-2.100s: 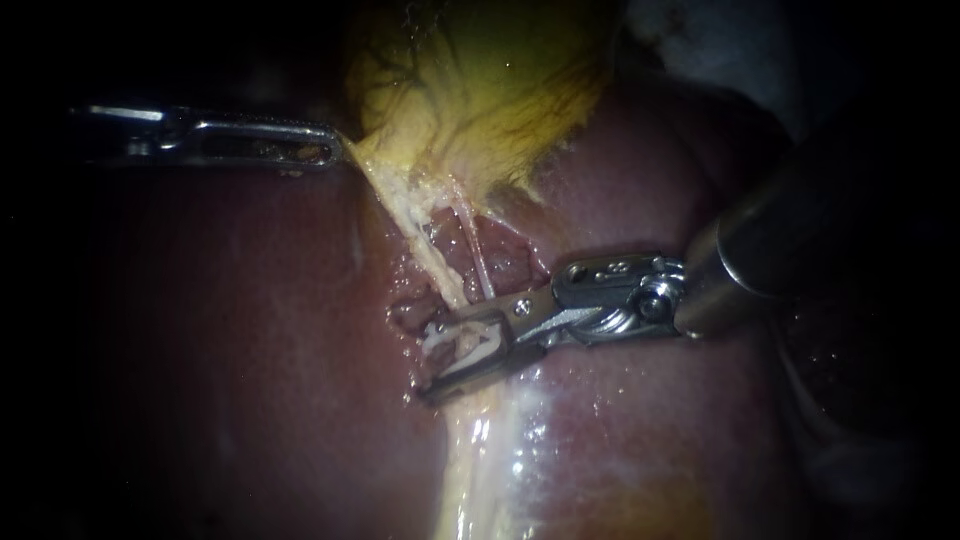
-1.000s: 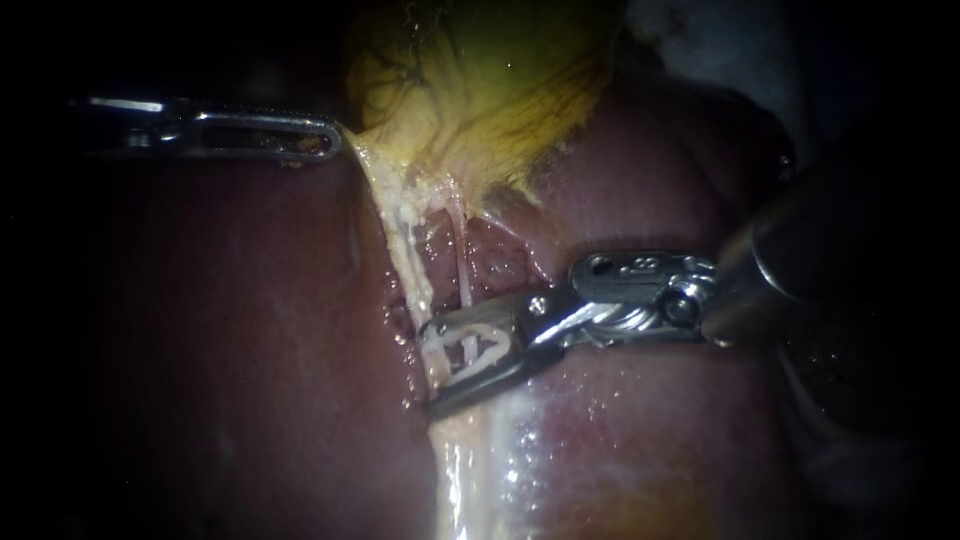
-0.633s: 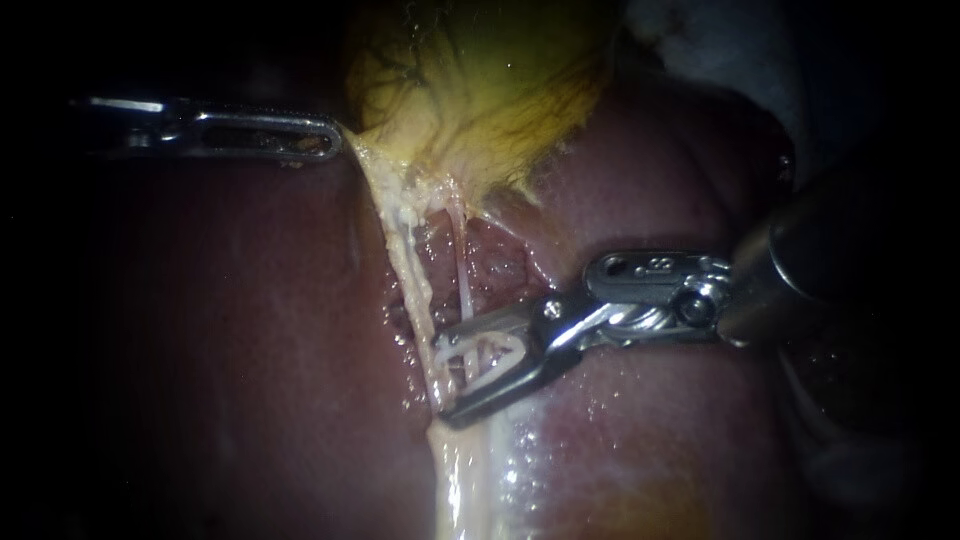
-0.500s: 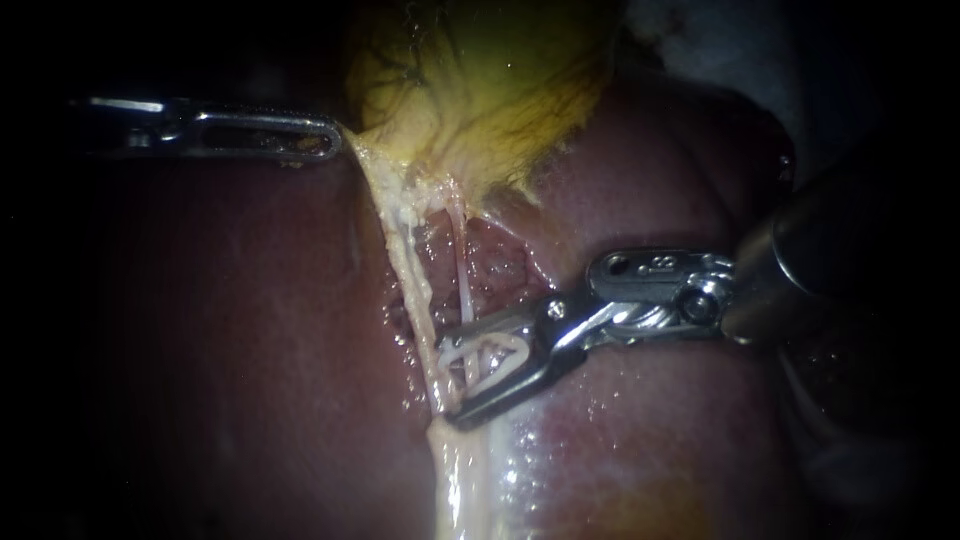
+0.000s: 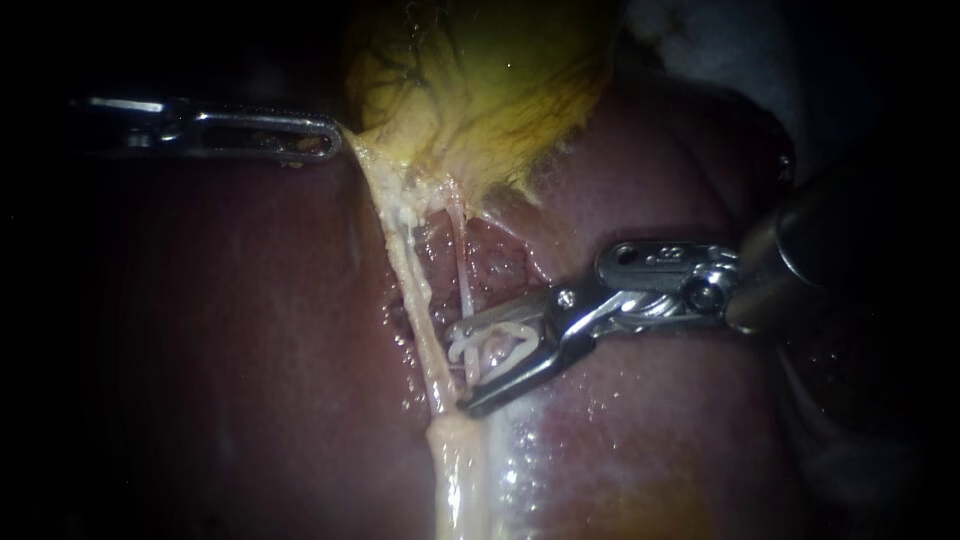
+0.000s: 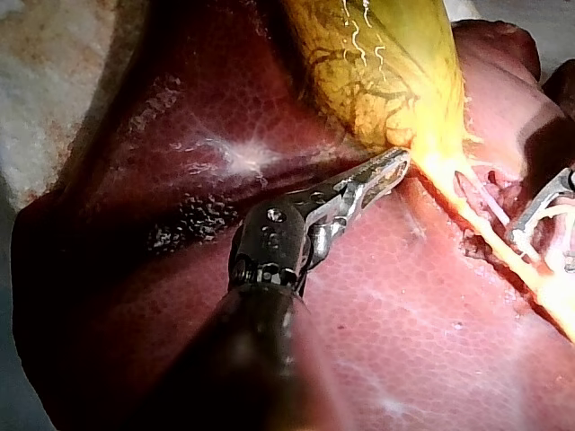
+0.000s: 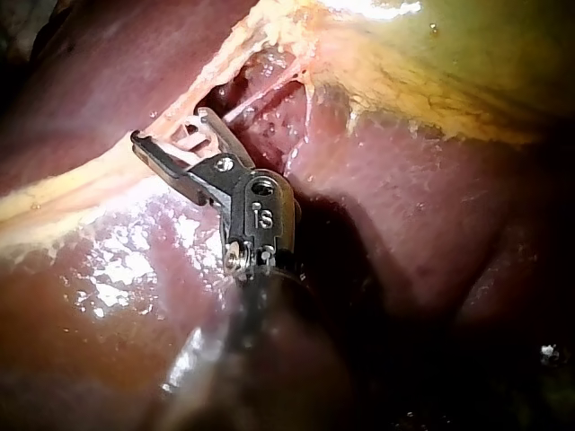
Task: Clipping first clip left tube
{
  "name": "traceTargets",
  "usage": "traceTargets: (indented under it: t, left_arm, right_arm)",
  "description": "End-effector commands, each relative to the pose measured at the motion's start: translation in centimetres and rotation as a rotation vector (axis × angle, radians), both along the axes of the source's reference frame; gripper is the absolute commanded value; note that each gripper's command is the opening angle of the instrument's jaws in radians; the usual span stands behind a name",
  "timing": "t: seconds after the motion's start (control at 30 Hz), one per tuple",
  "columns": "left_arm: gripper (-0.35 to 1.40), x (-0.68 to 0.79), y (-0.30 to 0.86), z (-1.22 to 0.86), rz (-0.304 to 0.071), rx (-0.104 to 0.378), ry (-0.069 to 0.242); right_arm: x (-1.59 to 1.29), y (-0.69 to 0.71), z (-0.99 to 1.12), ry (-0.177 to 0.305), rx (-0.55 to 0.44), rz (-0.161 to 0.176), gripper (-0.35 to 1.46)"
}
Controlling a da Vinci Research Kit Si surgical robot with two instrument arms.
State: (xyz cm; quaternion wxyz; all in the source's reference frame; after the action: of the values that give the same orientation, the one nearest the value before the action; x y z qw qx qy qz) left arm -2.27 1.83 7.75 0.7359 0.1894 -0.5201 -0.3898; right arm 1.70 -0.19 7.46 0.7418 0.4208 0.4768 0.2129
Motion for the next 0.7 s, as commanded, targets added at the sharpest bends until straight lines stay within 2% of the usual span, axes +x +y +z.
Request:
traceTargets:
  t: [0.03,0.4,0.7]
  left_arm:
    - [-0.35,0.00,0.00,0.00,0.000,0.000,0.000]
    - [-0.35,0.00,0.00,0.00,0.000,0.000,0.000]
    - [-0.35,0.00,0.00,0.00,0.000,0.000,0.000]
  right_arm:
    - [0.00,-0.01,0.02,0.000,0.004,0.002,0.53]
    - [-0.01,-0.01,0.36,-0.013,0.039,0.020,0.53]
    - [0.12,0.04,0.43,0.052,0.095,0.077,0.53]
